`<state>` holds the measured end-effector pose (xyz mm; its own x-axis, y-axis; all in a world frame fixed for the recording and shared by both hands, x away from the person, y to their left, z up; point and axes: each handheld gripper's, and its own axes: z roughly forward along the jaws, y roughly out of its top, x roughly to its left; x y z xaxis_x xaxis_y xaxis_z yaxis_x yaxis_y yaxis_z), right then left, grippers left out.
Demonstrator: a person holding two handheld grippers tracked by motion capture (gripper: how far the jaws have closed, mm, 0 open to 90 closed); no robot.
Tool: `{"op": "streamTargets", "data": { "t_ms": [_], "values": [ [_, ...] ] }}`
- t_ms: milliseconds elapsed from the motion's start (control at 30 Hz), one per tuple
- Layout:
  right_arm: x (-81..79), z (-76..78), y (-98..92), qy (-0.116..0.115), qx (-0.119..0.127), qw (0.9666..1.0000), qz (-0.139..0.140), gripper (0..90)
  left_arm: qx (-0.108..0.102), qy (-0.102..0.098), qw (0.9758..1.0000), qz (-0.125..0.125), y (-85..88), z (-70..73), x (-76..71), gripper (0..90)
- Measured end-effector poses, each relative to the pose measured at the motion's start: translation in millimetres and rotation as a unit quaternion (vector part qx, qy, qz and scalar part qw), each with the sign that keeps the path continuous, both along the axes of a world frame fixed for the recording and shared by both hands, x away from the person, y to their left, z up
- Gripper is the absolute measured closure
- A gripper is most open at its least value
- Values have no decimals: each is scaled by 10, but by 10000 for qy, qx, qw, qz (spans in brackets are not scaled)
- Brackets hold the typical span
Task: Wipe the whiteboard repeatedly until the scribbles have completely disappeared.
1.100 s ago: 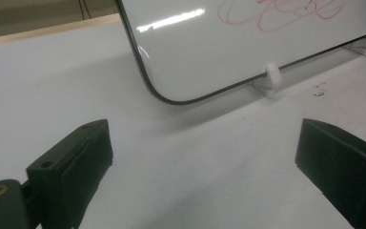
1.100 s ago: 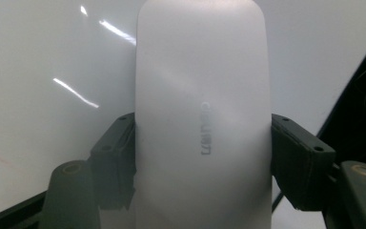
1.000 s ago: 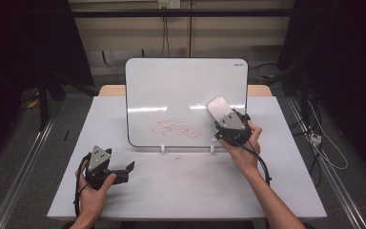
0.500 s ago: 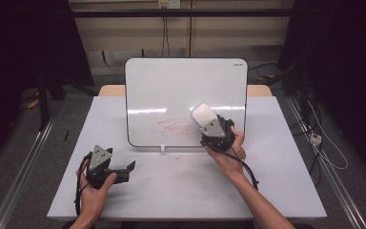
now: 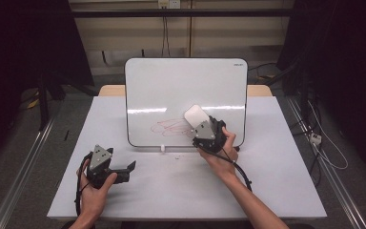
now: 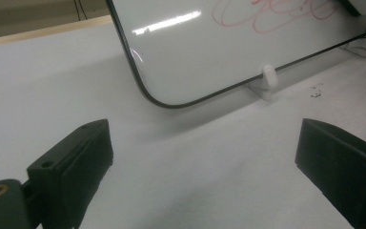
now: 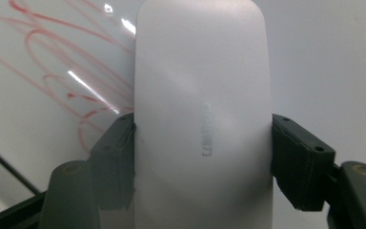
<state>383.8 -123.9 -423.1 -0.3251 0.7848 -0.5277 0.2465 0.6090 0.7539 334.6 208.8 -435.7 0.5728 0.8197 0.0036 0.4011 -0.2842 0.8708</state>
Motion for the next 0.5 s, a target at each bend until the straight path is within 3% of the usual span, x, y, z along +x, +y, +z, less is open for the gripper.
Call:
{"op": "streamTargets", "data": {
  "t_ms": [333, 500],
  "values": [
    [-56, -79, 135, 12, -83, 9998, 173, 316, 1, 7, 10000, -1, 8, 0, 6, 52],
    [-119, -156, 233, 11, -293, 9990, 349, 315, 9, -17, 10000, -8, 15, 9, -6, 52]
  ]
}}
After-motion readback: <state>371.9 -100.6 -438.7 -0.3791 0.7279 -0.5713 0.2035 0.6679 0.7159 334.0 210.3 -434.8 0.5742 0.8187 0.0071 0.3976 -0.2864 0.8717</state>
